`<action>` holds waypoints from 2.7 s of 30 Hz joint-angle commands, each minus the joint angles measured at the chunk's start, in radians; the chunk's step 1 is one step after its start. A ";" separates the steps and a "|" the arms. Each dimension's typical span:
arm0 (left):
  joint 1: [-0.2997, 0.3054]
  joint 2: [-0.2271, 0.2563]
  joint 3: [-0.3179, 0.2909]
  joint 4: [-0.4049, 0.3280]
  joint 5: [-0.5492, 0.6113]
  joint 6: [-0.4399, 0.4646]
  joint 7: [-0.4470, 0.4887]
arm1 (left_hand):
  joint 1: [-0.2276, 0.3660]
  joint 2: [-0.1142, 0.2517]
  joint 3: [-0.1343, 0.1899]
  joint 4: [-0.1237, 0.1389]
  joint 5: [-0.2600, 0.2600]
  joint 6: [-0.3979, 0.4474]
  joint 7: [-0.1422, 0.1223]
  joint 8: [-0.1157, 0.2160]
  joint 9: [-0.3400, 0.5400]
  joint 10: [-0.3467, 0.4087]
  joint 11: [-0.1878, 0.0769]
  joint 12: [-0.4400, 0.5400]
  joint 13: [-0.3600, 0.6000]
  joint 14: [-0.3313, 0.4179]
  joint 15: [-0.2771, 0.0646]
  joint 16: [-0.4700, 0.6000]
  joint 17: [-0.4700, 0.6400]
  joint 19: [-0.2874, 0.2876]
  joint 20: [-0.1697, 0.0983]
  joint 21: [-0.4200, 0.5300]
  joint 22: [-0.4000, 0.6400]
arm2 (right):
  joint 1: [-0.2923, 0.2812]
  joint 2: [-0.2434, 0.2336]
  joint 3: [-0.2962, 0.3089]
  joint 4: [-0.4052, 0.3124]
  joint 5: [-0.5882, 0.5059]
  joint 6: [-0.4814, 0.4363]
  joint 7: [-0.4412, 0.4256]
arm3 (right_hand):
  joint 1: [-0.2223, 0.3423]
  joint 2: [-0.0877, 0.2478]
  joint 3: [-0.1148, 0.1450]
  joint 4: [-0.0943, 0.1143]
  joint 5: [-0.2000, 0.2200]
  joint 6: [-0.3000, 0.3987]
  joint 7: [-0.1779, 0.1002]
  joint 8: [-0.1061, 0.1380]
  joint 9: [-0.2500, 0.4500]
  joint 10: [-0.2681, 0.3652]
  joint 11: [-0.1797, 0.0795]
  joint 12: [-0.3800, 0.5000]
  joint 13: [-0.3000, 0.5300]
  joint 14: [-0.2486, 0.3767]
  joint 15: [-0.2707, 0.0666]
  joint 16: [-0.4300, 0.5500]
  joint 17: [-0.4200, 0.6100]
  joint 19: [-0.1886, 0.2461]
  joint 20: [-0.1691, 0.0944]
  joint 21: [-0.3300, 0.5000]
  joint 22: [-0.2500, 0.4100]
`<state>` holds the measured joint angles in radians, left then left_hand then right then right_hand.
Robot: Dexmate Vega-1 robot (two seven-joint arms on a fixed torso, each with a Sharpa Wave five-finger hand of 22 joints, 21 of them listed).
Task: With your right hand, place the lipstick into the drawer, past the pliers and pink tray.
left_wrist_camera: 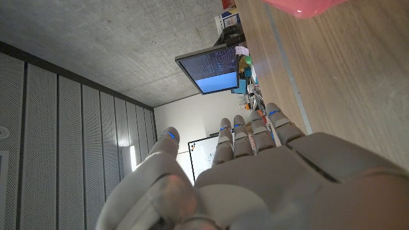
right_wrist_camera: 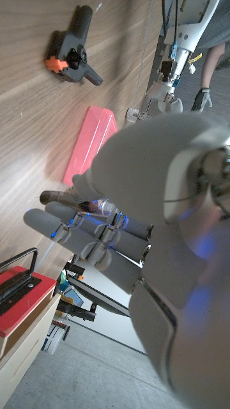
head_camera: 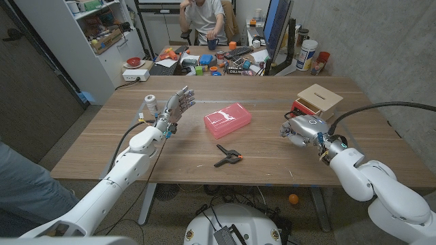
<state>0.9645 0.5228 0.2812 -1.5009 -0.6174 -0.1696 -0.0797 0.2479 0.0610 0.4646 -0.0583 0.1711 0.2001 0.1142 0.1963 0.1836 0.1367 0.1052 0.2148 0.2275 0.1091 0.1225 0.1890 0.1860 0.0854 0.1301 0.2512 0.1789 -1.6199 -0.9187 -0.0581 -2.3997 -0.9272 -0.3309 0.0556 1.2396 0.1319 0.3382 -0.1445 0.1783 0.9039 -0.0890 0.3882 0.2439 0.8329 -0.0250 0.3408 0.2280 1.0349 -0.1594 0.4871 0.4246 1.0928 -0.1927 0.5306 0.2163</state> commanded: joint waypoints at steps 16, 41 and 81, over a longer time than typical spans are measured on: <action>0.020 0.035 -0.016 -0.052 0.009 0.013 0.036 | -0.011 0.004 0.004 -0.010 0.004 0.002 -0.004 -0.004 0.004 -0.001 -0.003 0.003 0.000 -0.004 0.000 0.003 0.003 0.002 0.002 -0.006 0.003 | 0.144 0.022 0.028 0.018 0.026 0.025 0.063 | -0.017 0.007 -0.005 0.009 0.002 0.014 -0.002 0.001 0.004 0.122 -0.078 0.002 0.001 0.039 -0.074 -0.010 0.013 0.006 -0.010 0.028 0.004; 0.054 0.060 -0.037 -0.091 0.003 0.013 0.070 | -0.013 0.006 0.004 -0.014 0.004 0.001 -0.005 -0.004 0.003 -0.003 -0.007 0.003 -0.003 -0.006 0.001 0.003 0.003 0.002 0.002 -0.012 0.003 | 0.315 0.000 -0.037 0.108 0.094 0.031 0.074 | -0.017 0.006 -0.007 0.005 0.002 0.021 -0.003 0.002 0.003 0.131 -0.090 -0.003 0.000 0.060 -0.074 -0.022 0.028 0.008 -0.013 0.056 0.004; 0.101 0.101 -0.040 -0.154 0.041 0.030 0.139 | -0.017 0.007 0.004 -0.021 0.004 0.002 -0.004 -0.004 0.003 -0.004 -0.006 0.004 -0.006 -0.006 0.000 0.003 0.002 0.003 0.002 -0.019 0.003 | 0.491 -0.029 -0.142 0.264 0.169 -0.077 0.041 | -0.023 0.007 -0.008 0.005 0.002 0.026 -0.008 0.002 0.002 0.141 -0.093 -0.011 0.001 0.087 -0.073 -0.042 0.048 0.006 -0.014 0.093 0.002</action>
<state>1.0568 0.6013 0.2372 -1.6252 -0.6164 -0.1623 0.0187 0.2387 0.0702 0.4660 -0.0762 0.1711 0.2001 0.1142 0.1924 0.1836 0.1332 0.1016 0.2148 0.2182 0.1091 0.1225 0.1891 0.1862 0.0853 0.1302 0.2357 0.1789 -1.1705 -0.9406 -0.1654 -2.1852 -0.7751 -0.3803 0.1178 1.2179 0.1280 0.3324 -0.1420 0.1738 0.9255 -0.0893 0.3881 0.2437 0.8400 -0.0179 0.3290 0.2256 1.1151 -0.2075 0.4471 0.4664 1.0961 -0.2001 0.6178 0.2160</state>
